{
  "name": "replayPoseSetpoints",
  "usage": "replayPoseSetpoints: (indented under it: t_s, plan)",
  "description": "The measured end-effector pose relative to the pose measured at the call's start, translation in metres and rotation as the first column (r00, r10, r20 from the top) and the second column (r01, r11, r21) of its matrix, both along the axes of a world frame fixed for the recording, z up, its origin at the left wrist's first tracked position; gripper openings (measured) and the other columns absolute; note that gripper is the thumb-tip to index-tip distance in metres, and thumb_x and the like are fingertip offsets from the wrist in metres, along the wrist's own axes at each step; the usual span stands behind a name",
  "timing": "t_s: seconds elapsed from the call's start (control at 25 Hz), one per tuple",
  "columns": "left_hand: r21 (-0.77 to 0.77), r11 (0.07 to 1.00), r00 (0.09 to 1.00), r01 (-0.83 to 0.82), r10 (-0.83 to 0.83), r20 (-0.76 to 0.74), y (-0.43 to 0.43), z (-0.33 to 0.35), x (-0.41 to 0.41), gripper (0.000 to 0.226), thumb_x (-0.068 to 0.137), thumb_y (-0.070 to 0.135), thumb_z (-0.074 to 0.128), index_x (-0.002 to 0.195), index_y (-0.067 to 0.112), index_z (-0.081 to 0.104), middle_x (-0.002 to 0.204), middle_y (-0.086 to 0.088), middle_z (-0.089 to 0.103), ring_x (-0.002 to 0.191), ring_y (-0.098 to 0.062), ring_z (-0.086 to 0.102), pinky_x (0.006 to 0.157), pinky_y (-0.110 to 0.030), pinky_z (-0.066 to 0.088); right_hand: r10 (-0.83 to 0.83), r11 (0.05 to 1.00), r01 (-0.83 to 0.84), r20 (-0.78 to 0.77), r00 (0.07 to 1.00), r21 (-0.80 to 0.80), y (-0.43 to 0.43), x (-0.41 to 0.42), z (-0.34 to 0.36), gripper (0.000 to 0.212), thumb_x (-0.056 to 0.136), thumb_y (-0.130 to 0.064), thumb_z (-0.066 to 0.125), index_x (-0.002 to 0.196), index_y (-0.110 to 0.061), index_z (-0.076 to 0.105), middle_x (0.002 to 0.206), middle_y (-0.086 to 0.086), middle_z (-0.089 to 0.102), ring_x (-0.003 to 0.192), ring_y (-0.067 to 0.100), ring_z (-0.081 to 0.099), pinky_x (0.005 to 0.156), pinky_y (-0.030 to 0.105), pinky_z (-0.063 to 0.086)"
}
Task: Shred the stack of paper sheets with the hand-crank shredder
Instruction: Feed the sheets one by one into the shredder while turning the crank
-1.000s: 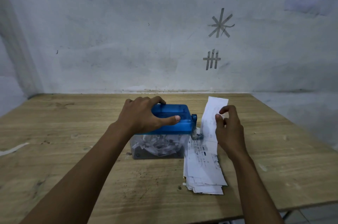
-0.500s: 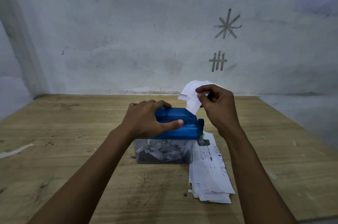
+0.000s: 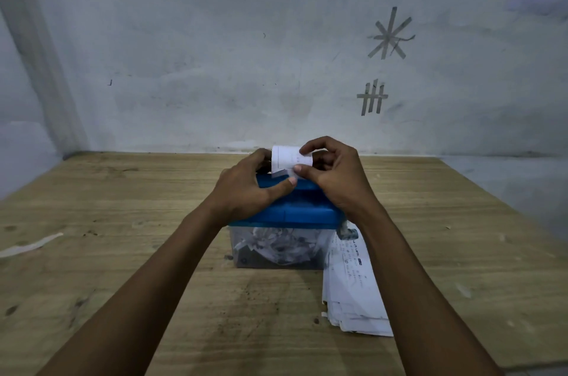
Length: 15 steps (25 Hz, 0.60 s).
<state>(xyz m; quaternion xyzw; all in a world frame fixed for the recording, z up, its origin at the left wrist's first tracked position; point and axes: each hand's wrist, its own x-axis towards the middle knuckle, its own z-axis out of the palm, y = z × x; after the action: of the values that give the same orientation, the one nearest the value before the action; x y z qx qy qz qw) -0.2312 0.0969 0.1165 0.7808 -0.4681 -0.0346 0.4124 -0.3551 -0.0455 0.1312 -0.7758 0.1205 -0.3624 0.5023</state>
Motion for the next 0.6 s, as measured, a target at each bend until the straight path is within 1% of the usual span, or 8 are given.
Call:
replayPoseSetpoints:
  t_s: [0.08, 0.16, 0.24, 0.32, 0.48, 0.52, 0.6]
  plan:
    - [-0.058, 0.998, 0.999, 0.005, -0.007, -0.032, 0.0002, -0.0020, 0.0032, 0.043, 0.093, 0.055, 0.062, 0.126, 0.028, 0.059, 0.124, 0.009, 0.066, 0.113, -0.011, 0.061, 0.101, -0.042, 0.052, 0.010, 1.000, -0.009, -0.026, 1.000, 0.016, -0.0003, -0.0009, 0.0002, 0.029, 0.079, -0.002, 0.082, 0.101, -0.013, 0.068, 0.089, 0.009, 0.077, 0.087, 0.028, 0.074, 0.085, 0.050, 0.059]
    - [-0.118, 0.993, 0.998, 0.011, -0.019, -0.061, 0.0015, -0.0024, 0.0052, 0.028, 0.099, 0.046, 0.057, 0.114, 0.024, 0.064, 0.114, 0.008, 0.069, 0.108, -0.011, 0.063, 0.098, -0.044, 0.053, 0.033, 0.999, -0.031, -0.048, 0.998, 0.038, 0.0009, -0.0017, 0.0020, 0.030, 0.079, 0.000, 0.081, 0.104, -0.010, 0.067, 0.087, 0.006, 0.078, 0.085, 0.022, 0.075, 0.084, 0.042, 0.061]
    - [-0.153, 0.988, 0.995, 0.030, -0.044, -0.091, 0.0020, -0.0005, 0.0043, 0.020, 0.102, 0.035, 0.056, 0.109, 0.019, 0.066, 0.109, 0.006, 0.070, 0.105, -0.009, 0.064, 0.098, -0.040, 0.053, 0.043, 0.998, -0.040, -0.059, 0.997, 0.050, 0.0020, -0.0023, 0.0026, 0.030, 0.079, 0.000, 0.081, 0.104, -0.009, 0.067, 0.085, 0.005, 0.078, 0.083, 0.021, 0.075, 0.082, 0.038, 0.061]
    - [-0.166, 0.985, 0.993, 0.041, -0.059, -0.106, 0.0026, 0.0004, 0.0030, 0.013, 0.099, 0.026, 0.062, 0.109, 0.018, 0.066, 0.107, 0.007, 0.071, 0.103, -0.006, 0.064, 0.096, -0.032, 0.053, 0.030, 0.998, -0.026, -0.067, 0.997, 0.048, 0.0031, -0.0021, 0.0023, 0.030, 0.079, 0.000, 0.082, 0.103, -0.011, 0.068, 0.085, 0.005, 0.077, 0.083, 0.022, 0.075, 0.081, 0.038, 0.061]
    - [-0.191, 0.980, 0.993, 0.049, -0.069, -0.101, 0.0040, -0.0008, 0.0023, 0.026, 0.089, 0.021, 0.076, 0.114, 0.018, 0.067, 0.107, 0.011, 0.071, 0.099, 0.002, 0.065, 0.083, -0.011, 0.050, 0.007, 0.999, -0.003, -0.068, 0.998, 0.050, 0.0063, -0.0007, 0.0027, 0.030, 0.078, -0.003, 0.083, 0.101, -0.012, 0.067, 0.084, 0.005, 0.076, 0.078, 0.020, 0.074, 0.077, 0.038, 0.060]
    - [-0.214, 0.976, 0.991, 0.046, -0.071, -0.111, 0.0042, -0.0009, 0.0023, 0.028, 0.088, 0.020, 0.078, 0.113, 0.017, 0.067, 0.107, 0.011, 0.072, 0.099, 0.002, 0.066, 0.082, -0.009, 0.050, 0.007, 0.999, -0.004, -0.066, 0.998, 0.048, 0.0071, -0.0009, 0.0027, 0.030, 0.077, -0.003, 0.084, 0.100, -0.012, 0.067, 0.084, 0.005, 0.076, 0.078, 0.020, 0.074, 0.075, 0.037, 0.061]
    - [-0.268, 0.962, 0.988, 0.043, -0.081, -0.133, 0.0039, -0.0007, 0.0031, 0.030, 0.084, 0.015, 0.081, 0.111, 0.014, 0.068, 0.106, 0.008, 0.073, 0.098, 0.000, 0.068, 0.085, -0.013, 0.053, 0.013, 0.999, -0.010, -0.072, 0.997, 0.039, 0.0084, -0.0015, 0.0027, 0.030, 0.077, -0.003, 0.084, 0.099, -0.013, 0.066, 0.084, 0.005, 0.076, 0.077, 0.019, 0.074, 0.074, 0.036, 0.061]
